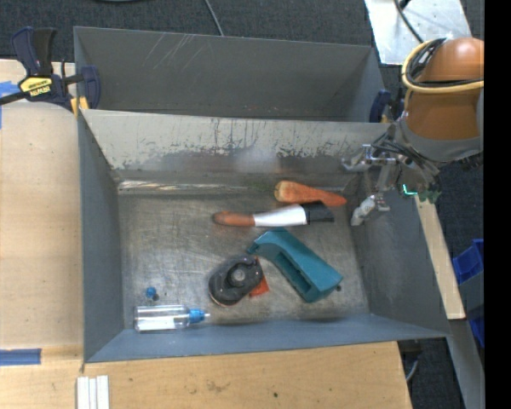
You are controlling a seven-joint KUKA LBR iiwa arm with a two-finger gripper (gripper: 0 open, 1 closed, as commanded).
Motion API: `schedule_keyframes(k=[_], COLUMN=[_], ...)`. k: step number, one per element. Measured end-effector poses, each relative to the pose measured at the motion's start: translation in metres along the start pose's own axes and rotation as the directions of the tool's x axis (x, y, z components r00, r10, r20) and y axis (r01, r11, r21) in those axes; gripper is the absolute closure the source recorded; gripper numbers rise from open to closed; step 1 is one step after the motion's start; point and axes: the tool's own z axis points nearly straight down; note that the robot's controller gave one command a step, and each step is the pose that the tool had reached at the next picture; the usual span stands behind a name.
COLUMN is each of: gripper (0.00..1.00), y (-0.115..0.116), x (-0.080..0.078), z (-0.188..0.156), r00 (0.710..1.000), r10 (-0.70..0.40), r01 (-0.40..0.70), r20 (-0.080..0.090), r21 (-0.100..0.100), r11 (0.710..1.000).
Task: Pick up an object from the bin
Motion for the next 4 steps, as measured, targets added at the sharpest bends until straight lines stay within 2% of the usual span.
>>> schedule_keyframes(k=[1,2,3,4], gripper=[0.00,1.00,1.00,1.00], y=[0.000,0.054,0.054,0.057], x=[-0.002,-0.002,-0.002,0.001], z=[-0.004,0.070,0.070,0.034], r00=[1.000,1.000,1.000,1.000], r10=[-0.002,-0.002,-0.003,-0.014], r01=[0.002,0.002,0.003,0.014], r20=[0.007,0.010,0.010,0.003], r21=[0.001,0.002,0.002,0.000], r11=[1.000,1.000,1.000,1.000])
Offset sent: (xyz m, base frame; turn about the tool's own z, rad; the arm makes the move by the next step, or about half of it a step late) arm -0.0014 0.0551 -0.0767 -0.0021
